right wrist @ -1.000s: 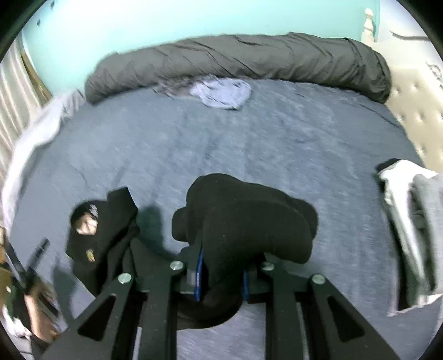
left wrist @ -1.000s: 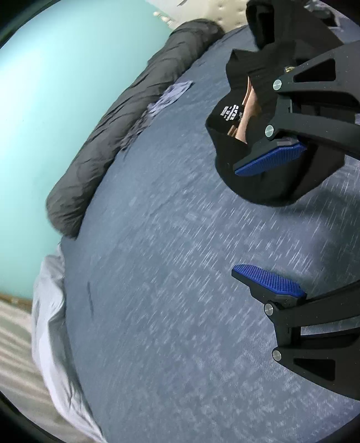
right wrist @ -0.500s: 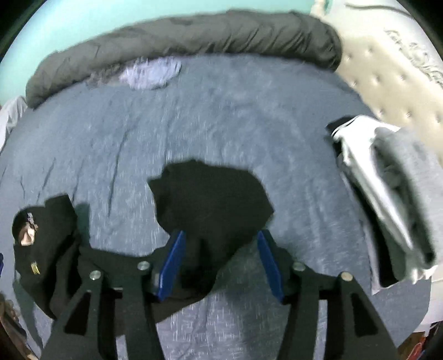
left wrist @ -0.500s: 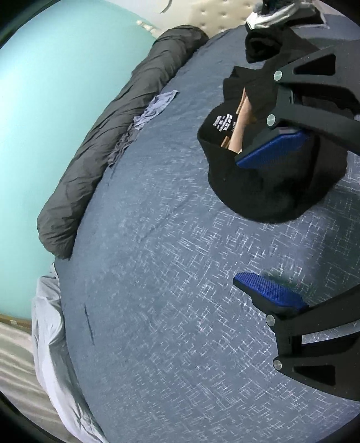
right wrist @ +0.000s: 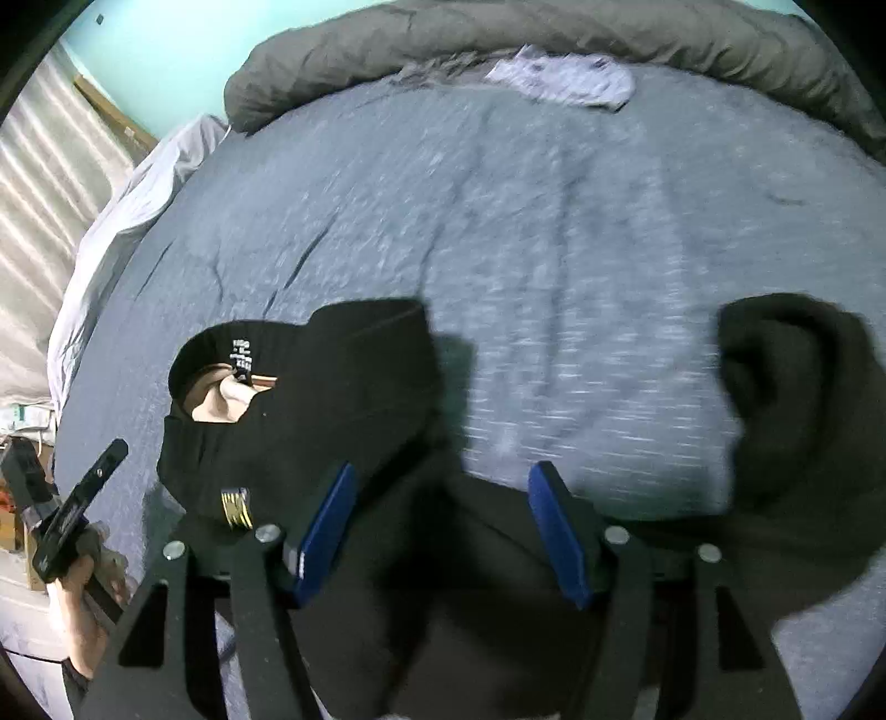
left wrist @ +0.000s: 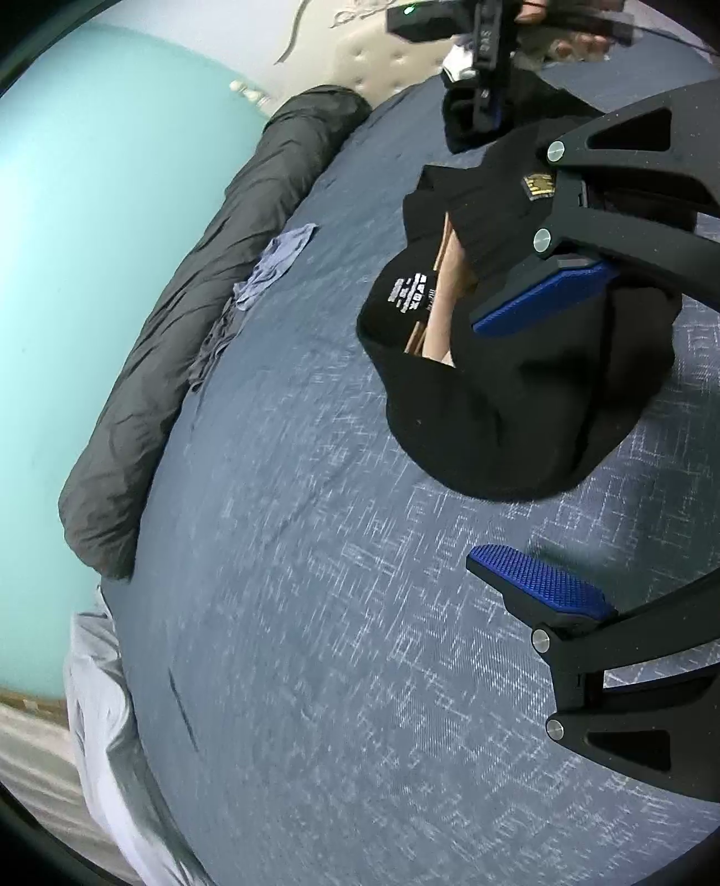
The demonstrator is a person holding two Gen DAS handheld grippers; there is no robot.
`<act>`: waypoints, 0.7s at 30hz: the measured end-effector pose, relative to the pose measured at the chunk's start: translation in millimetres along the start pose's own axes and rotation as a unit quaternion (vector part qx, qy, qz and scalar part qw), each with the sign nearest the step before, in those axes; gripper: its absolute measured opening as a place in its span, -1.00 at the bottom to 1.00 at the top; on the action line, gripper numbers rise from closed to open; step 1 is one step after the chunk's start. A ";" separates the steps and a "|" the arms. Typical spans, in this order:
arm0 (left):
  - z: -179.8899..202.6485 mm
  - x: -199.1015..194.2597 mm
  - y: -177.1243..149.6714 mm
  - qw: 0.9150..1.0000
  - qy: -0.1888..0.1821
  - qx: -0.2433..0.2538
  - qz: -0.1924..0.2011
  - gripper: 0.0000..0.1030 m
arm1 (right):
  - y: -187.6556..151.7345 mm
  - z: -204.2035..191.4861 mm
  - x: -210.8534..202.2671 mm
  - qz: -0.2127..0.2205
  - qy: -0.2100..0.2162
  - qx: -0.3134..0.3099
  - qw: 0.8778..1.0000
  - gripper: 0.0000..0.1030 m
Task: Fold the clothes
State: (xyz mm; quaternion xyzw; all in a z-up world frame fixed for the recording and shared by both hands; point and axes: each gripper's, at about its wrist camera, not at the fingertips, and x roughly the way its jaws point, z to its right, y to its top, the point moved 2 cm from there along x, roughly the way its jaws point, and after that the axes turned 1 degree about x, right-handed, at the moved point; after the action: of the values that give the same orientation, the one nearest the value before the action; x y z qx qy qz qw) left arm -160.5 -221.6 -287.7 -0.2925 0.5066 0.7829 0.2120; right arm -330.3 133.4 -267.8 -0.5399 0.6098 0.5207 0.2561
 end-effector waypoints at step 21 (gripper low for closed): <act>-18.7 35.0 2.6 0.998 0.021 -0.041 -0.031 0.58 | 32.3 -59.5 3.8 0.073 -0.016 -0.108 0.991 -0.89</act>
State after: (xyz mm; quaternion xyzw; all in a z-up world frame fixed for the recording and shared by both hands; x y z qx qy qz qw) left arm -183.5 -238.5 -315.4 -0.3330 0.4688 0.7898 0.2133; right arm -346.4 73.6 -240.1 -0.5103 0.5837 0.6090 0.1673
